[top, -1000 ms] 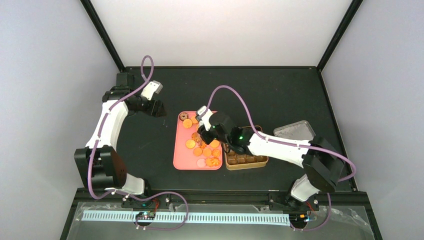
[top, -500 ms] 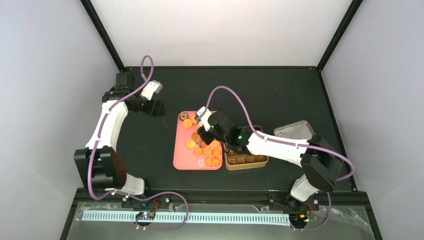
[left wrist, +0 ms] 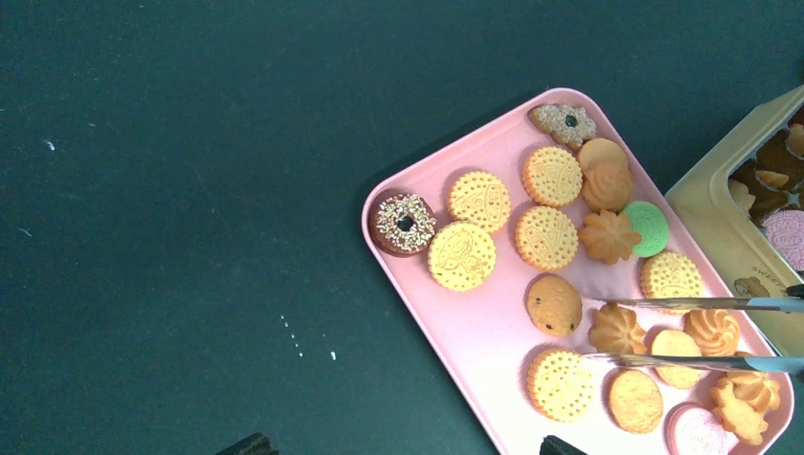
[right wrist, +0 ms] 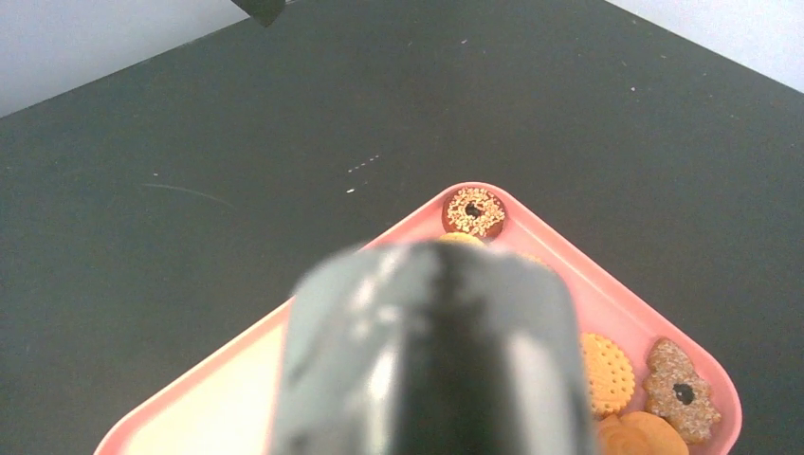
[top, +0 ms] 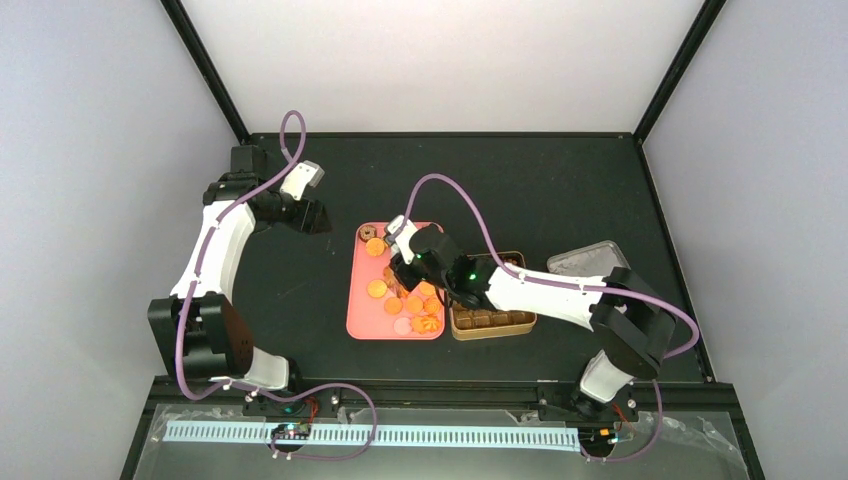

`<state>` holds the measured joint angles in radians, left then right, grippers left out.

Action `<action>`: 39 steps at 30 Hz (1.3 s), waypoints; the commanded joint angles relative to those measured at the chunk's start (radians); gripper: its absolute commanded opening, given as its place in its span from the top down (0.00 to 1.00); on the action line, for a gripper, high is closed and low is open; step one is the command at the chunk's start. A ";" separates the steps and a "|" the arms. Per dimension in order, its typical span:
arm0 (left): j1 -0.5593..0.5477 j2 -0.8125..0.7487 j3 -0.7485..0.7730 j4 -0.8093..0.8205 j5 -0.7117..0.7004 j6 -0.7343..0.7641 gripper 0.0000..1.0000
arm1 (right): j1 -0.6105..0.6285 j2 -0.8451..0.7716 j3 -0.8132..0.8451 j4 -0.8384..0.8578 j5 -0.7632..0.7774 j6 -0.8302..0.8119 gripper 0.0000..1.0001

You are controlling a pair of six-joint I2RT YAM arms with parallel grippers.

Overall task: Pack the cookies
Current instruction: Pick up the fake cookies from the plate, then place the fake cookies in the empty pocket of the box.

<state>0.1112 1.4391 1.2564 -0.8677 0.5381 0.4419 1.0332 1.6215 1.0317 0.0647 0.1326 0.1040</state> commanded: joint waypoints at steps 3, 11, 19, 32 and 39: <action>0.008 -0.011 0.021 -0.021 0.007 0.006 0.26 | 0.006 -0.036 0.017 -0.029 0.070 -0.010 0.90; 0.007 -0.011 0.031 -0.030 0.005 0.011 0.26 | -0.003 -0.158 0.113 -0.089 0.110 -0.023 0.98; 0.008 -0.006 0.035 -0.031 0.026 0.009 0.26 | -0.045 -0.404 -0.024 -0.169 0.205 0.000 0.98; 0.003 0.015 0.049 -0.029 0.091 0.001 0.26 | -0.057 -0.734 -0.211 -0.368 0.371 0.070 0.94; -0.001 0.014 0.049 -0.033 0.082 0.004 0.21 | -0.065 -0.695 -0.243 -0.333 0.353 0.078 0.90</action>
<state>0.1116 1.4418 1.2621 -0.8856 0.5999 0.4412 0.9764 0.9073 0.7929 -0.2947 0.4679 0.1669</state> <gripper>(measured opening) 0.778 0.271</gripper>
